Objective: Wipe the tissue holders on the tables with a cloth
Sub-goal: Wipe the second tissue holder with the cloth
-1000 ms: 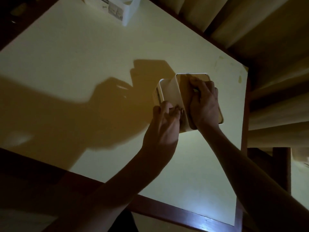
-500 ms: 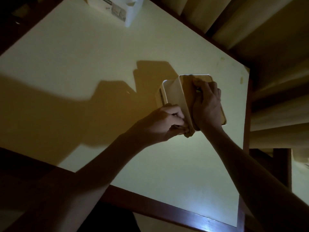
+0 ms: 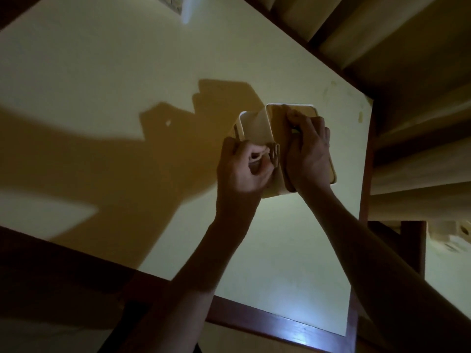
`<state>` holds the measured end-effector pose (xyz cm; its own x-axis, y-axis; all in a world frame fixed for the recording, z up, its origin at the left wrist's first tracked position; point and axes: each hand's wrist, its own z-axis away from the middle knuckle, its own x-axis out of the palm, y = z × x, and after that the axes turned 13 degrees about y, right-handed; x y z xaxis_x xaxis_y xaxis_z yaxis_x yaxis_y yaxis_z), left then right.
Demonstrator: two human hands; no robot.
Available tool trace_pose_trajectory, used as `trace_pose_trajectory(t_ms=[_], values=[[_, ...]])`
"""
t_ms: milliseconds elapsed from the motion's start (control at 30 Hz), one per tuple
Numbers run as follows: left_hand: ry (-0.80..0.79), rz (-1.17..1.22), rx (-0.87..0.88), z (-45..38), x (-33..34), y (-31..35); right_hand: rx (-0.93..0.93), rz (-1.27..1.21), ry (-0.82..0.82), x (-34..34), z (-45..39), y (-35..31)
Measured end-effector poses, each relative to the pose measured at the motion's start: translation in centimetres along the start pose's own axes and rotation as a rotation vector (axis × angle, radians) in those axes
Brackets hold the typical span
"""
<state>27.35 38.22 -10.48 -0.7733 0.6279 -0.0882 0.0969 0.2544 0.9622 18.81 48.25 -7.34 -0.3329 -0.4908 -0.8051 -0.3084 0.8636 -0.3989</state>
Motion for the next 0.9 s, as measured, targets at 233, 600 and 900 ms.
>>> trace_pose_trajectory(t_ms=[233, 600, 900], values=[[0.275, 0.081, 0.009, -1.9, -1.3, -1.1, 0.036, -0.007, -0.003, -0.1, 0.0, 0.2], [0.254, -0.160, 0.014, -4.7, -4.7, -4.6, 0.003, -0.027, -0.046, -0.4, 0.1, 0.2], [-0.225, -0.680, 0.057, -6.3, -6.3, -4.3, -0.045, 0.085, -0.157, -1.0, -0.1, -0.5]])
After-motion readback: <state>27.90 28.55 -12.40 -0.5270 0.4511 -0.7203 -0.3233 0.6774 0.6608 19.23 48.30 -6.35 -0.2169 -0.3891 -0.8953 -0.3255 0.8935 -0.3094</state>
